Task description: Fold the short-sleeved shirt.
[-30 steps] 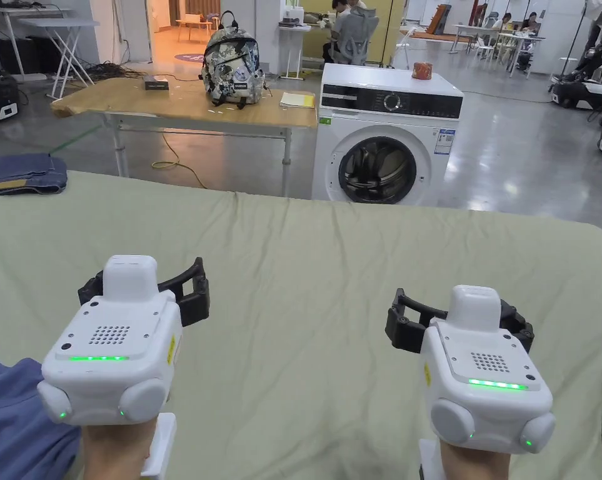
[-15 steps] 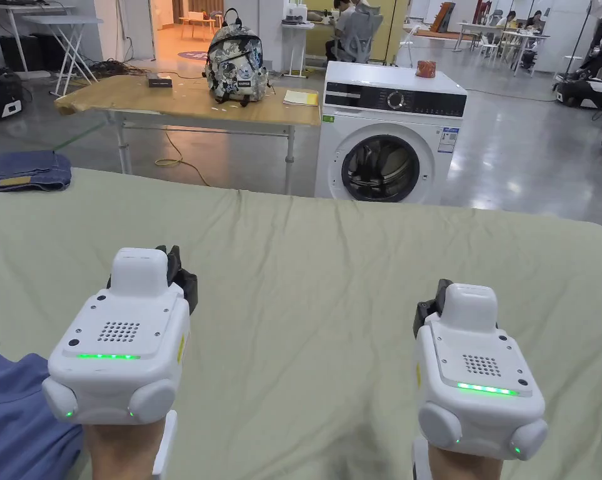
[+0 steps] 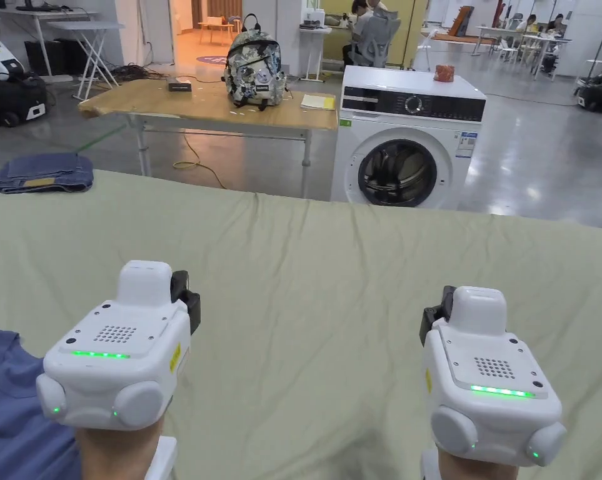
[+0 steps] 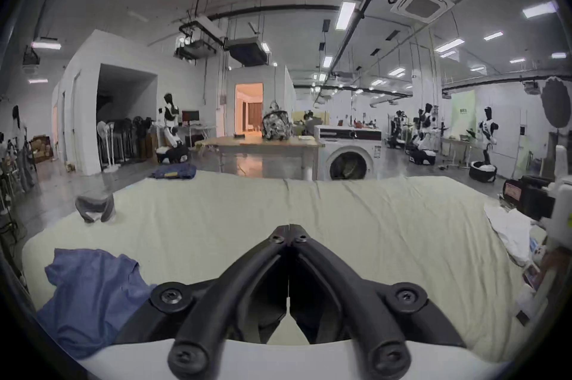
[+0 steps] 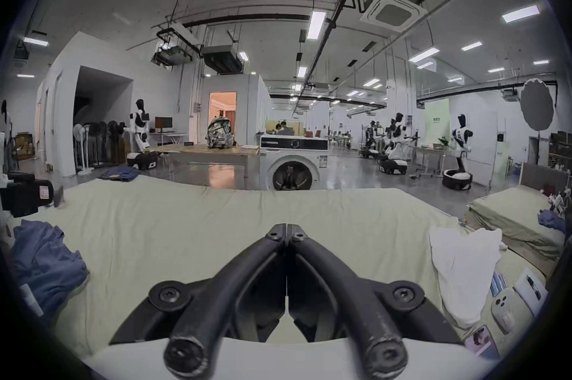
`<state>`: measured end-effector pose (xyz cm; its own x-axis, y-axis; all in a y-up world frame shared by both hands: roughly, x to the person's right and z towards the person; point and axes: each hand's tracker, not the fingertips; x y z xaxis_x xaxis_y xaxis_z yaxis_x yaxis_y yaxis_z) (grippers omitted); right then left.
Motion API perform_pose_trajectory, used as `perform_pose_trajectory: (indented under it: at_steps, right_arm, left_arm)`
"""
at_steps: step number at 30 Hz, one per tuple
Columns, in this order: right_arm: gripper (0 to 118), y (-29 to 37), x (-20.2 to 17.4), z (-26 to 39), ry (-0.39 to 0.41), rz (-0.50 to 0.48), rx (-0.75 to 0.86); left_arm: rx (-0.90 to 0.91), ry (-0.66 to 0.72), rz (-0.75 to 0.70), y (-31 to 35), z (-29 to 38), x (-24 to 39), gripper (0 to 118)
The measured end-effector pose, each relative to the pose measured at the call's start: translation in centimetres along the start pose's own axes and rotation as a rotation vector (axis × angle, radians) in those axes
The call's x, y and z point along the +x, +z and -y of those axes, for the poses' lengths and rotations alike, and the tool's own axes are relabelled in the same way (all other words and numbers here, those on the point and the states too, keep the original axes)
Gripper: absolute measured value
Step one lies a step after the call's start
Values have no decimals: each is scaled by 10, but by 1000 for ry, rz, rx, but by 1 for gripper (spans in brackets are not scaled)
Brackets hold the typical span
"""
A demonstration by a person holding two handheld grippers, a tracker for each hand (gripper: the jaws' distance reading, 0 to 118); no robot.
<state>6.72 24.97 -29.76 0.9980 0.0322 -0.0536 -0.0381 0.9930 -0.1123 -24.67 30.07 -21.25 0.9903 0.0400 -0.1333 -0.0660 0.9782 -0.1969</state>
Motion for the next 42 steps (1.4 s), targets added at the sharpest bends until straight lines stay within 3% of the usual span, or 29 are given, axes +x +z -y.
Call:
perform_pose_trajectory:
  at_steps: [12,23,24,25,27,28,30,31,35,37,39,40,42]
  right_arm:
    - [0,-6,-25,20,15,-69,-72]
    - [0,-10,-44,38,43,-112,-119]
    - [0,-10,-44,40,46,-112,-124]
    - [0,-14,-44,45,49,-112,-132]
    - [0,-16,-44,49,57,-104,-144]
    - [0,-17,-45,51,60,-101,-149]
    - [0,-16,-45,52,62,-100,-161]
    - [0,-16,-46,53,63,-101,-167]
    - [0,-16,-48,60,82,-105,-183]
    - [0,-15,-49,60,87,-108,-191]
    - [0,-14,-49,62,93,-108,-196]
    - [0,-12,-50,62,98,-108,-196]
    - [0,-7,-51,60,109,-109,-187]
  left_arm:
    - [-277,0,-137,37,17,-153,0]
    - [-680,146,-83,5,50,-285,0]
    - [-705,121,-87,2,53,-287,3]
    - [-719,75,-107,-1,58,-285,17]
    - [-760,-4,-86,-7,64,-283,71]
    - [-765,-36,-96,-10,68,-281,71]
    - [-769,-45,-103,-13,77,-274,87]
    - [-772,-45,-106,-17,79,-275,90]
    - [-875,19,-165,-36,94,-278,90]
    - [-948,23,-191,-49,106,-276,76]
    - [-894,2,-197,-49,111,-274,71]
    - [-897,16,-209,-51,108,-272,61]
    - [-833,-1,-238,-40,102,-260,4]
